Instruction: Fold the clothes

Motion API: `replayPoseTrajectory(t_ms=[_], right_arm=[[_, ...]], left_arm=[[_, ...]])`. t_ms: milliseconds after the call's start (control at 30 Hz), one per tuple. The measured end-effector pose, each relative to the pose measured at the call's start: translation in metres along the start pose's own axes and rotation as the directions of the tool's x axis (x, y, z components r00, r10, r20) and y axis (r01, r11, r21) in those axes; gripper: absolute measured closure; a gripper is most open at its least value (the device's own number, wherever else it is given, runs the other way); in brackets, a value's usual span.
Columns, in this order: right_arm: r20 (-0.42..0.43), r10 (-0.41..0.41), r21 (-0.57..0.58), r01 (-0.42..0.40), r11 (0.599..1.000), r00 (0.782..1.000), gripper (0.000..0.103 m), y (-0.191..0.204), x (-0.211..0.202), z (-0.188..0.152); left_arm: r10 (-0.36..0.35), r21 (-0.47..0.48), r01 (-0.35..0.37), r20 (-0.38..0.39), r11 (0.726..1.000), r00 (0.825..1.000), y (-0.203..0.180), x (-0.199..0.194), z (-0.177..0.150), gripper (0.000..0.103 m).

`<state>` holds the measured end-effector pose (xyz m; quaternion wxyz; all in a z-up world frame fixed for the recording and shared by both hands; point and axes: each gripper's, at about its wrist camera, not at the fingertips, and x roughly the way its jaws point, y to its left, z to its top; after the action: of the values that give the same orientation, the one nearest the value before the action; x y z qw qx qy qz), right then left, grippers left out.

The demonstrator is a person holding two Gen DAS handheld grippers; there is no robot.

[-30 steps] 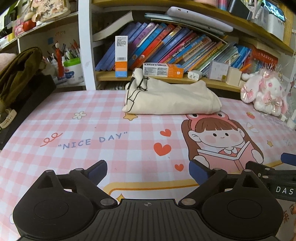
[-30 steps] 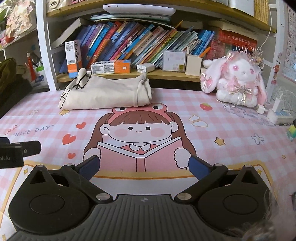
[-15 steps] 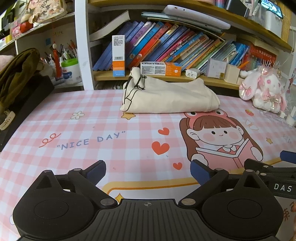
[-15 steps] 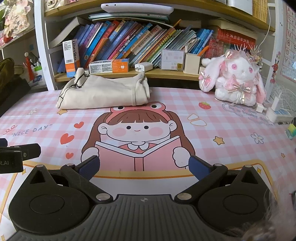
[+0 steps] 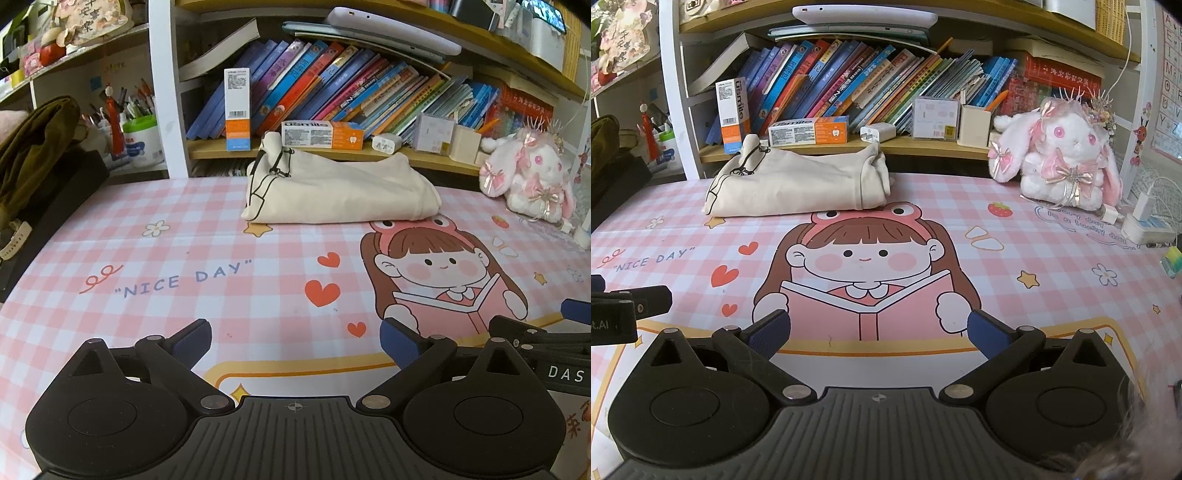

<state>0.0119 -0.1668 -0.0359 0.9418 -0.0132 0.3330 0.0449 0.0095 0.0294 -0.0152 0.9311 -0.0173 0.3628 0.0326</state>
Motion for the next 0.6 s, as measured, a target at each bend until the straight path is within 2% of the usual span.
replayPoseTrajectory(t_ms=[600], right_arm=[[-0.008, -0.004, 0.001, 0.004, 1.0, 1.0, 0.0, 0.0001, 0.0018, -0.0011]], left_arm=[[0.004, -0.002, -0.004, -0.008, 1.0, 1.0, -0.0004, 0.0012, 0.0, 0.004]])
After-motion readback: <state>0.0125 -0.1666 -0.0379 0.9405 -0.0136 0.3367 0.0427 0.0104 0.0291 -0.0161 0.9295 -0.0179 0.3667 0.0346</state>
